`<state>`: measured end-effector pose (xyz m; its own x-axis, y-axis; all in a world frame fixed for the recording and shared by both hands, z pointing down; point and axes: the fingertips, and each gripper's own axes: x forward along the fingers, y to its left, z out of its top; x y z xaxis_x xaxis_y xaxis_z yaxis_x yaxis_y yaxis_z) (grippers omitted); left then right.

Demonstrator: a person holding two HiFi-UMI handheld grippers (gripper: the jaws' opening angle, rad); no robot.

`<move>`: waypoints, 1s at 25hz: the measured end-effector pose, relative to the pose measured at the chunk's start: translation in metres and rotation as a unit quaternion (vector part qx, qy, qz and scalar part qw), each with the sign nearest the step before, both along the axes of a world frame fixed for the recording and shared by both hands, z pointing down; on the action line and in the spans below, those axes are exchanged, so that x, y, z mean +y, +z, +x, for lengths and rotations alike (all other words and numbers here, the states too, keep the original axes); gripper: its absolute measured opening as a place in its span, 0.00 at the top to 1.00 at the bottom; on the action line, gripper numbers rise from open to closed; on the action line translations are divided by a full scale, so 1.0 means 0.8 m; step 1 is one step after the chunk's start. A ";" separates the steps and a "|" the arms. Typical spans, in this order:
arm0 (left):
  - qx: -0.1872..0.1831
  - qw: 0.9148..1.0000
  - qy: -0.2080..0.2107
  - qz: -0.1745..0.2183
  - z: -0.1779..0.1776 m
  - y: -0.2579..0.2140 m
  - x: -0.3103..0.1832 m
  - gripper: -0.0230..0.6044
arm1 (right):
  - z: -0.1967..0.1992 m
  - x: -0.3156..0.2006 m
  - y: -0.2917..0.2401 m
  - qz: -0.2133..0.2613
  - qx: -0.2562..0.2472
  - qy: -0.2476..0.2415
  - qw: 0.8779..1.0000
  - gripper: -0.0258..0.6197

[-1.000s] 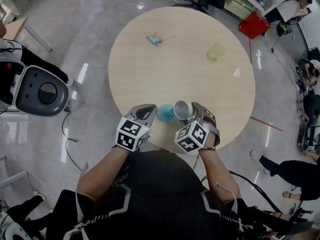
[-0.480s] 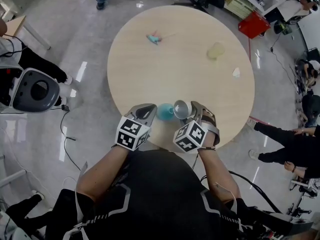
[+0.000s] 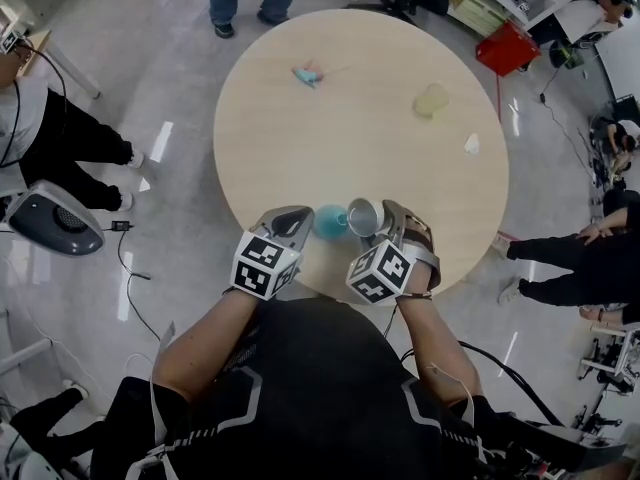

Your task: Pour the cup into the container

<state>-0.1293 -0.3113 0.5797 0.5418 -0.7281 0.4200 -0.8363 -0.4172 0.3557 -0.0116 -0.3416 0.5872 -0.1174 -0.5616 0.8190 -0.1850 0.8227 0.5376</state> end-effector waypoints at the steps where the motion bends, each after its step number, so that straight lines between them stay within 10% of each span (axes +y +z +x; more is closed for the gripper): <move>1: 0.000 1.000 0.000 0.000 0.000 0.000 0.000 0.96 | 0.000 0.000 -0.001 0.001 0.000 0.000 1.000 0.49; 25: 0.000 1.000 0.002 0.004 -0.002 -0.005 0.001 0.96 | -0.006 0.003 -0.012 0.012 0.016 -0.017 1.000 0.49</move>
